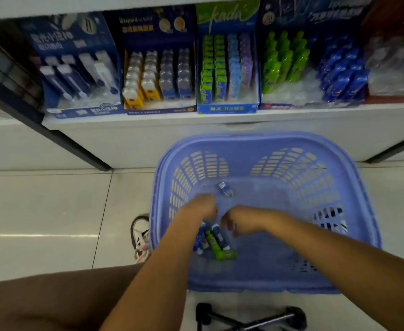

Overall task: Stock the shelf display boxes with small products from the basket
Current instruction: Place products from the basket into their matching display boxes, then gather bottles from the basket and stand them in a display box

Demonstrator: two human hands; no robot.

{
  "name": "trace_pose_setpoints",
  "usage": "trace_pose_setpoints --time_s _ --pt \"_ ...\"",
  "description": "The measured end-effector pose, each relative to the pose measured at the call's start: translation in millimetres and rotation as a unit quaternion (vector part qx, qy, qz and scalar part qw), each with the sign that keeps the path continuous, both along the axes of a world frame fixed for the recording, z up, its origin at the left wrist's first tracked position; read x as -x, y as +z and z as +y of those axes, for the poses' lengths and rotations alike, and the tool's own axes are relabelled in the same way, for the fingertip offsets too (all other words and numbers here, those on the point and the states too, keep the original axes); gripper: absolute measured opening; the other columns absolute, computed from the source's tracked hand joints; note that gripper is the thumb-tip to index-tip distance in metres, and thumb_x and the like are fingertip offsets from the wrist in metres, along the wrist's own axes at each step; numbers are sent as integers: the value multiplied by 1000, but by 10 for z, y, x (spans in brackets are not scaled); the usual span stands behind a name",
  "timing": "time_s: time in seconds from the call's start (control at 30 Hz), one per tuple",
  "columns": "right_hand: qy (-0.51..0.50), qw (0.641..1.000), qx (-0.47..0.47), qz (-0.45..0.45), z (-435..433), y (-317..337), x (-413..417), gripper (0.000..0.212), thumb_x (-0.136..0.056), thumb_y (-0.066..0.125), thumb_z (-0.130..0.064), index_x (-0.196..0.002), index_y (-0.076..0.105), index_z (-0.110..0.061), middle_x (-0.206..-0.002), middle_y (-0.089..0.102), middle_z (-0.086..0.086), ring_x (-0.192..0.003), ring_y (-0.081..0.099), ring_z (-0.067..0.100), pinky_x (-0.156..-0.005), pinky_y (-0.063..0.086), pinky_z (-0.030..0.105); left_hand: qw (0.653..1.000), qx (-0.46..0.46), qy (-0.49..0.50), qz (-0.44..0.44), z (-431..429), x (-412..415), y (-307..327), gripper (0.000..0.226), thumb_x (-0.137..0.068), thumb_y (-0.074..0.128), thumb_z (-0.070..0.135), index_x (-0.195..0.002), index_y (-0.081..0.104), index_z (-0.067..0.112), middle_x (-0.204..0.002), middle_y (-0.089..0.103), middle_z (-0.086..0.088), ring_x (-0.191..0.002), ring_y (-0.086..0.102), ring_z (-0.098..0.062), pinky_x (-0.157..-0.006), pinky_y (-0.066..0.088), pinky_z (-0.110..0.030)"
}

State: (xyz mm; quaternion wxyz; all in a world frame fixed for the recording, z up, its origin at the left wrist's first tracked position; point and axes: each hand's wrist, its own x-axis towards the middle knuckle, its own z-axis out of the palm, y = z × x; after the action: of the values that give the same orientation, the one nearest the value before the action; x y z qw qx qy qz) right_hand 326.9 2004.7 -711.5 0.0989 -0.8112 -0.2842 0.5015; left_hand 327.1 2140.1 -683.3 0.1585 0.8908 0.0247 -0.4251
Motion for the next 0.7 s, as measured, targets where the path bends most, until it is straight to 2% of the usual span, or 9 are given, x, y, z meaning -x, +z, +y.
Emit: trace_pose_setpoints --time_s 0.07,0.17,0.23,0.3,0.43,0.6,0.7 --pt "81 996 23 30 38 -241 146 35 -89 55 -6 -124 58 -3 -128 57 16 -116 54 32 -100 41 39 998 -15 -38 53 -40 158 -250 32 -95 47 8 -124 58 1 -129 57 -18 -118 54 -31 -93 44 -32" --pt "159 986 38 33 99 -477 290 34 -92 49 -7 -125 55 -2 -131 53 17 -113 52 30 -102 38 39 992 -22 -106 64 -67 294 -456 33 -92 47 -1 -124 54 -4 -130 53 -25 -119 53 -34 -97 41 -38" --pt "132 990 38 37 107 -576 323 33 -91 52 -6 -124 55 0 -130 53 18 -109 52 27 -100 36 37 989 -29 -139 49 -88 320 -540 34 -91 48 -2 -125 54 -3 -131 53 -24 -118 54 -35 -96 42 -39" --pt "81 995 38 46 90 -634 346 38 -87 58 -3 -125 56 -2 -131 55 17 -113 54 28 -97 39 34 982 -44 -183 27 -102 323 -589 33 -93 45 2 -126 53 -2 -132 52 -23 -119 53 -35 -96 42 -41" --pt "-19 998 -8 66 49 -697 359 34 -85 62 -2 -118 62 -4 -125 60 15 -94 55 19 -73 46 19 966 -72 -247 -9 -79 309 -700 34 -96 40 5 -128 51 -1 -136 49 -21 -124 48 -34 -99 40 -43" --pt "11 997 25 70 -31 -721 293 31 -81 71 -21 -110 66 -12 -113 64 12 -91 58 26 -81 44 31 943 -109 -313 -7 -104 295 -852 29 -92 48 4 -119 59 0 -129 55 -17 -121 50 -33 -96 44 -44" --pt "-28 995 46 86 -210 -683 155 29 -86 63 -32 -97 67 -6 -89 61 12 -77 52 21 -69 43 28 932 -115 -343 -2 -122 282 -881 29 -88 55 6 -117 61 2 -127 57 -16 -120 52 -32 -94 45 -43"
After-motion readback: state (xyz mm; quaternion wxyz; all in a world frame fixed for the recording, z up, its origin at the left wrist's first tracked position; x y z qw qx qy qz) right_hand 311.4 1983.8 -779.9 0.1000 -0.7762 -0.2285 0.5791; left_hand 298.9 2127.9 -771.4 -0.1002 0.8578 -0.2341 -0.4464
